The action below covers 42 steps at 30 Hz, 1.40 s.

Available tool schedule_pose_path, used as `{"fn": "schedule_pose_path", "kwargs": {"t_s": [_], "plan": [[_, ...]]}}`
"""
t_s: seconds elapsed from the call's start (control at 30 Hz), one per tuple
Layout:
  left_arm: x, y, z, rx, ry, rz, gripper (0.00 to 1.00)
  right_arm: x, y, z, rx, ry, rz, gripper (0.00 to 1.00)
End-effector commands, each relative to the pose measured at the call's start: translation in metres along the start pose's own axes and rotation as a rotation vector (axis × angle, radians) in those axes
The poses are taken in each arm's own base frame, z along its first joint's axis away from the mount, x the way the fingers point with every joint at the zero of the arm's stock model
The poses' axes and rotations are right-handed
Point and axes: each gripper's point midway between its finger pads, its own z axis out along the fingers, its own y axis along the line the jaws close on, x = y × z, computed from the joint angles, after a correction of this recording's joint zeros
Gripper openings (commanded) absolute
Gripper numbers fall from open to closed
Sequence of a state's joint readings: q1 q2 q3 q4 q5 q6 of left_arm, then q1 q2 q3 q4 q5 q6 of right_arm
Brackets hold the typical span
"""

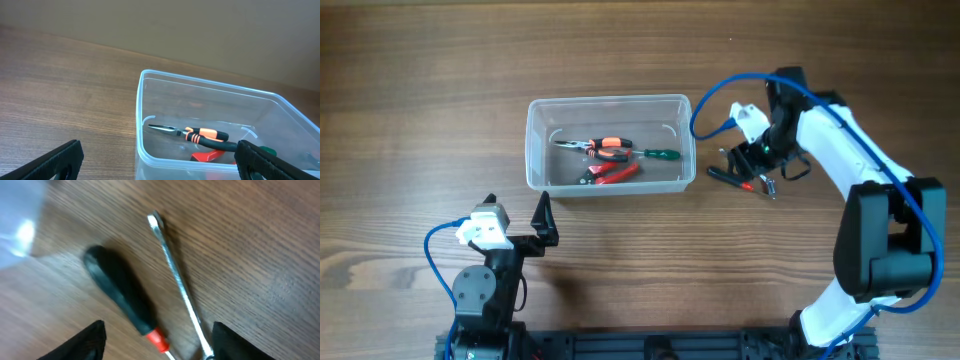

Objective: Pack container

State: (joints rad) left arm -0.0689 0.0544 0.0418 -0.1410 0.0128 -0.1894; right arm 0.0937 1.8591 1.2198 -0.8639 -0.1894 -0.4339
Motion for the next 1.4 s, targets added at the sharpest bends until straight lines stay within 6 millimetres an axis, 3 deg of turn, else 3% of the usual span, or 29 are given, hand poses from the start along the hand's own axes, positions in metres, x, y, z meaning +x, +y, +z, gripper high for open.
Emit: {"fn": "schedule_pose_path", "kwargs": {"t_s": [0.0,0.23,0.57,0.7,0.77,0.93,1.07,1.17,1.27,1.37], "plan": [[0.001,0.002,0.0,-0.009,0.001,-0.01,1.0,0.004,-0.016,0.006,0.092,0.004,-0.011,0.61],[0.001,0.002,0.0,-0.009,0.001,-0.01,1.0,-0.008,-0.023,0.009,0.119,-0.049,0.007,0.41],[0.001,0.002,0.0,-0.009,0.001,-0.01,1.0,0.014,-0.021,0.046,0.065,0.072,0.052,0.39],[0.001,0.002,0.0,-0.009,0.001,-0.01,1.0,0.021,-0.019,0.057,0.049,0.11,0.068,0.21],[0.001,0.002,0.0,-0.009,0.001,-0.01,1.0,0.021,-0.02,0.058,0.051,0.109,0.091,0.04],[0.001,0.002,0.0,-0.009,0.001,-0.01,1.0,0.015,-0.028,0.053,0.087,0.101,0.084,0.04],[0.001,0.002,0.0,-0.009,0.001,-0.01,1.0,-0.009,-0.04,0.029,0.14,0.06,0.085,0.04],[0.001,0.002,0.0,-0.009,0.001,-0.01,1.0,-0.04,-0.041,-0.009,0.143,-0.016,0.127,0.04],[0.001,0.002,0.0,-0.009,0.001,-0.01,1.0,-0.073,-0.017,-0.054,0.049,-0.113,0.134,0.04],[0.002,0.002,0.0,-0.009,0.002,-0.01,1.0,-0.112,0.036,-0.111,-0.104,-0.241,0.05,0.04]]}}
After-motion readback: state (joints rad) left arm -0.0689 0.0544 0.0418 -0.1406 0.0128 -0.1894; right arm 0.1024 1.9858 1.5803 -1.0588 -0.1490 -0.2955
